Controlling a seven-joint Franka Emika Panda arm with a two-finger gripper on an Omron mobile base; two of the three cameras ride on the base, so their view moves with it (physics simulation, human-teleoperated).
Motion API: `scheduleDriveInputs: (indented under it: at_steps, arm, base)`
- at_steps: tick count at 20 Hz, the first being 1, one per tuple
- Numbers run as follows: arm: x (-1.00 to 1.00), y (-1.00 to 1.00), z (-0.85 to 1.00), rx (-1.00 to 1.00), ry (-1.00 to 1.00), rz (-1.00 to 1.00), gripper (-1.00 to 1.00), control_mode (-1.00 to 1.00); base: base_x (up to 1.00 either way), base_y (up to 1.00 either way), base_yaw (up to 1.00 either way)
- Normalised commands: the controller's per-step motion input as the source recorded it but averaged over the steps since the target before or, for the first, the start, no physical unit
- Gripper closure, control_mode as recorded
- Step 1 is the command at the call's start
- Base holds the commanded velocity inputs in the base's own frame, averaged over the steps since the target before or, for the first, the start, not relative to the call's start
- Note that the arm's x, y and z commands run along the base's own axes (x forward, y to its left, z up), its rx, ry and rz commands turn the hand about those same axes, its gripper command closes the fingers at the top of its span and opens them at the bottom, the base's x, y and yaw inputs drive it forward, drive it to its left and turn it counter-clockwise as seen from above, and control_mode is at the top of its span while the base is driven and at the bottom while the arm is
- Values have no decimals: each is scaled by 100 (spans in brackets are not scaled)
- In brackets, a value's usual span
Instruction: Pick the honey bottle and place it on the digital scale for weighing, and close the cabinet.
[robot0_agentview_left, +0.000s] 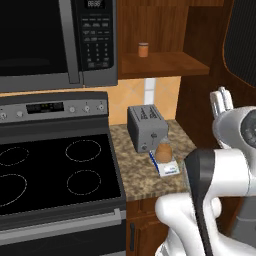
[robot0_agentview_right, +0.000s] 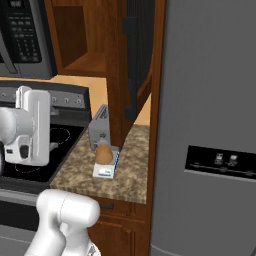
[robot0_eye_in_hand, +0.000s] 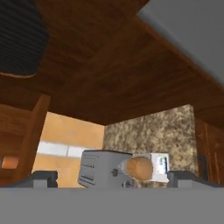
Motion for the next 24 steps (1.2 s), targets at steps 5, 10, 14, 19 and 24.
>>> scheduleDriveInputs:
  at_steps: [5, 10, 14, 19, 24]
  arm:
    - [-70, -45, 36, 15, -33, 0, -100, -100]
    - [-72, -58, 12, 16, -25, 0, -100, -100]
    - [-59, -44, -13, 20, -32, 0, -100, -100]
    - [-15, -39, -11, 13, -17, 0, -100, -100]
    - [38, -31, -60, 0, -9, 0, -100, -100]
  base:
    - [0, 0, 0]
    - [0, 0, 0]
    - [0, 0, 0]
    - [0, 0, 0]
    - [0, 0, 0]
